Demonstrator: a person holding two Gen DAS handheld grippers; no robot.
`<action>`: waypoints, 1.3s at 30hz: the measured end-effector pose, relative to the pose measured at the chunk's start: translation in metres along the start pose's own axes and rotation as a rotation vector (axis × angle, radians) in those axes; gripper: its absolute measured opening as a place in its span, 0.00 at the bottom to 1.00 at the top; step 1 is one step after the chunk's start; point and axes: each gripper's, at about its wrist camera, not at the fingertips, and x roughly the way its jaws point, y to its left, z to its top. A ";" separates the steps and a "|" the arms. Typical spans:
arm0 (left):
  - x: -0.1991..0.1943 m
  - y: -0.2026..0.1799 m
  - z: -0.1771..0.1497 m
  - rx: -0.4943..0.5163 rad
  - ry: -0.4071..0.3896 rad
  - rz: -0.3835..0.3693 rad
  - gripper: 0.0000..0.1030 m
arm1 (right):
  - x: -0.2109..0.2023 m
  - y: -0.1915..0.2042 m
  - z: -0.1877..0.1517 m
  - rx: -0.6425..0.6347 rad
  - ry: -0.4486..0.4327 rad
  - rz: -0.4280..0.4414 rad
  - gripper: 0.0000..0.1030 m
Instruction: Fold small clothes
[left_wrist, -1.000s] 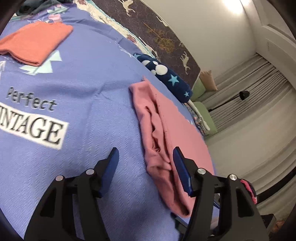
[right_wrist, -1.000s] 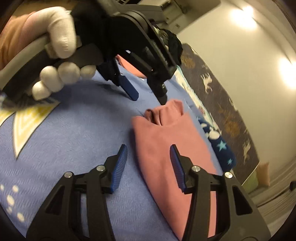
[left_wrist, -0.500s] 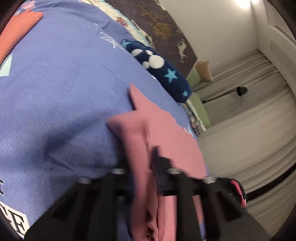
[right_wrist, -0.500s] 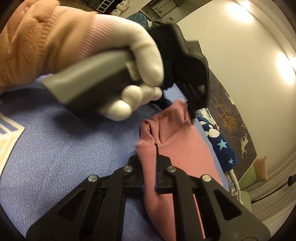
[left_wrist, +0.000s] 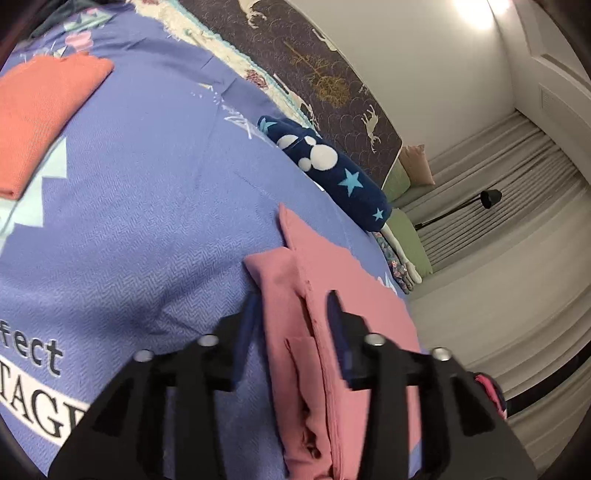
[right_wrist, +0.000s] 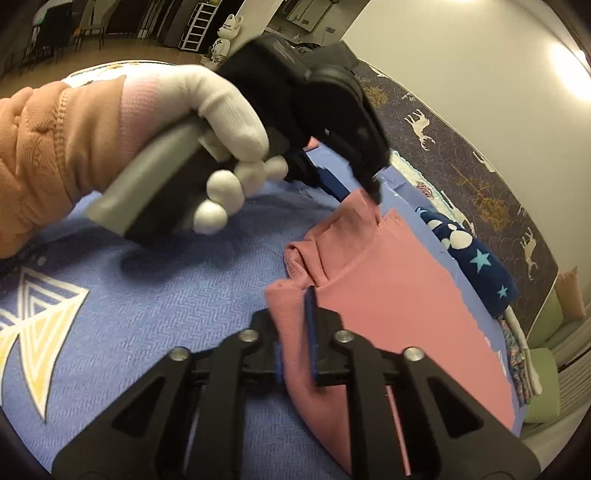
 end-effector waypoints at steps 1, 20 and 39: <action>-0.001 -0.003 0.000 0.010 0.003 0.003 0.45 | -0.005 0.004 -0.001 -0.002 -0.003 -0.005 0.30; 0.038 -0.020 -0.008 0.041 0.128 -0.062 0.68 | -0.014 -0.005 -0.020 0.116 0.087 -0.016 0.44; 0.058 -0.016 0.006 0.059 0.131 0.014 0.21 | 0.003 -0.018 -0.016 0.198 0.119 -0.014 0.65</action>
